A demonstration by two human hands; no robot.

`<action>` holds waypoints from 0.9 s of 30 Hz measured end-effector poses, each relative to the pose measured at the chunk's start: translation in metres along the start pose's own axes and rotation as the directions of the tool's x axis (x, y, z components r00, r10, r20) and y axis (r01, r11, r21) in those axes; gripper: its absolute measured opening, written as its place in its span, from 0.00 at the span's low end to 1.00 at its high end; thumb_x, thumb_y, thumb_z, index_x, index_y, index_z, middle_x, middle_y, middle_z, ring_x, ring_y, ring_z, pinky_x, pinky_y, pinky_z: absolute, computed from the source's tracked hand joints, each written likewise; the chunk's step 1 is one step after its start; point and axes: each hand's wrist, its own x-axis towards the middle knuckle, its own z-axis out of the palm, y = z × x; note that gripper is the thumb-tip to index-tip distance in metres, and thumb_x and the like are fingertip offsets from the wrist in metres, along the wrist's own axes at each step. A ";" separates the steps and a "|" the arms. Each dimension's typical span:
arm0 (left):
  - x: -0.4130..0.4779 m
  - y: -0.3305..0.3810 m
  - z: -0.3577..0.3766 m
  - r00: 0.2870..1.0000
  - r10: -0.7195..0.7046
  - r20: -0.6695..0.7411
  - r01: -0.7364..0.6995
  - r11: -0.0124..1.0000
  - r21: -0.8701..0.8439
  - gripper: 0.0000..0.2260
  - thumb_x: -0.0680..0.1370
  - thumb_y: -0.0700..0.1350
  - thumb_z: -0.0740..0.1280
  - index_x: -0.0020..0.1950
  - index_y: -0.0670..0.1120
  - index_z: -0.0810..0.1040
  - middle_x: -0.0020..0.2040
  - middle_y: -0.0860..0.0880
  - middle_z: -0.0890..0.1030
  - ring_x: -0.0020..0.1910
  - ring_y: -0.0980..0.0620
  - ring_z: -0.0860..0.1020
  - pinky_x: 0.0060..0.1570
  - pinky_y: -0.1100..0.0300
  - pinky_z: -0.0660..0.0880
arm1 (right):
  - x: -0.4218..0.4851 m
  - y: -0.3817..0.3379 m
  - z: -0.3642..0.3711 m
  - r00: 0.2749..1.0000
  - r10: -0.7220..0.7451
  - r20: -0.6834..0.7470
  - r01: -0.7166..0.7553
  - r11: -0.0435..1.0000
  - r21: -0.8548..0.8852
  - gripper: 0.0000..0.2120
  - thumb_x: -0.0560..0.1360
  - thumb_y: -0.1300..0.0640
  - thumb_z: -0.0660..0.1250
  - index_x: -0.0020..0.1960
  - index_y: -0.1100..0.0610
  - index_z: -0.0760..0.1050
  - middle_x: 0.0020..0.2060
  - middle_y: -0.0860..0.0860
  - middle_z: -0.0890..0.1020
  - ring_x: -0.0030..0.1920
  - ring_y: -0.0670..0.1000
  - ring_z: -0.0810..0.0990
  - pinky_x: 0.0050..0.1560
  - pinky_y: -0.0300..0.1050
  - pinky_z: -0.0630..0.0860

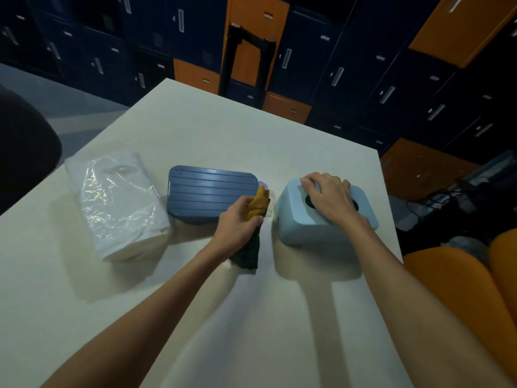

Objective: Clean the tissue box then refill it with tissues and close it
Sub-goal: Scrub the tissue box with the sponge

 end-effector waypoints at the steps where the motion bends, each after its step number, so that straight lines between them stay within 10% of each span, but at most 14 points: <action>1: 0.005 -0.001 0.002 1.000 0.009 -0.014 -0.009 1.000 0.004 0.15 0.76 0.44 0.69 0.62 0.51 0.75 0.49 0.57 0.79 0.52 0.54 0.77 0.54 0.58 0.73 | 0.000 0.001 0.001 1.000 0.000 -0.021 0.000 1.000 -0.001 0.17 0.81 0.45 0.52 0.58 0.50 0.76 0.54 0.52 0.78 0.58 0.56 0.72 0.66 0.59 0.58; 12: 0.048 -0.007 0.061 0.962 0.082 -0.261 -0.052 0.992 0.118 0.20 0.79 0.37 0.63 0.71 0.45 0.72 0.69 0.43 0.72 0.67 0.45 0.70 0.65 0.63 0.60 | 0.004 0.009 0.012 0.999 -0.032 -0.040 0.032 0.999 -0.001 0.15 0.81 0.45 0.51 0.56 0.48 0.74 0.48 0.48 0.73 0.58 0.55 0.68 0.66 0.58 0.56; 19: 0.006 -0.006 0.080 0.963 0.154 -0.222 -0.151 0.988 0.028 0.17 0.73 0.33 0.56 0.57 0.40 0.79 0.53 0.40 0.81 0.46 0.48 0.73 0.47 0.60 0.67 | 0.006 0.006 0.017 0.999 -0.019 -0.031 0.018 0.999 -0.039 0.14 0.82 0.46 0.51 0.55 0.49 0.73 0.50 0.51 0.74 0.58 0.56 0.67 0.67 0.59 0.55; 27: 0.029 0.003 0.074 0.989 0.066 -0.133 -0.067 0.998 -0.001 0.22 0.71 0.39 0.51 0.60 0.41 0.77 0.54 0.42 0.81 0.53 0.40 0.75 0.51 0.56 0.68 | 0.006 0.007 0.017 1.000 -0.020 -0.010 0.020 0.999 0.031 0.13 0.82 0.47 0.49 0.51 0.48 0.72 0.47 0.48 0.73 0.57 0.52 0.66 0.69 0.65 0.49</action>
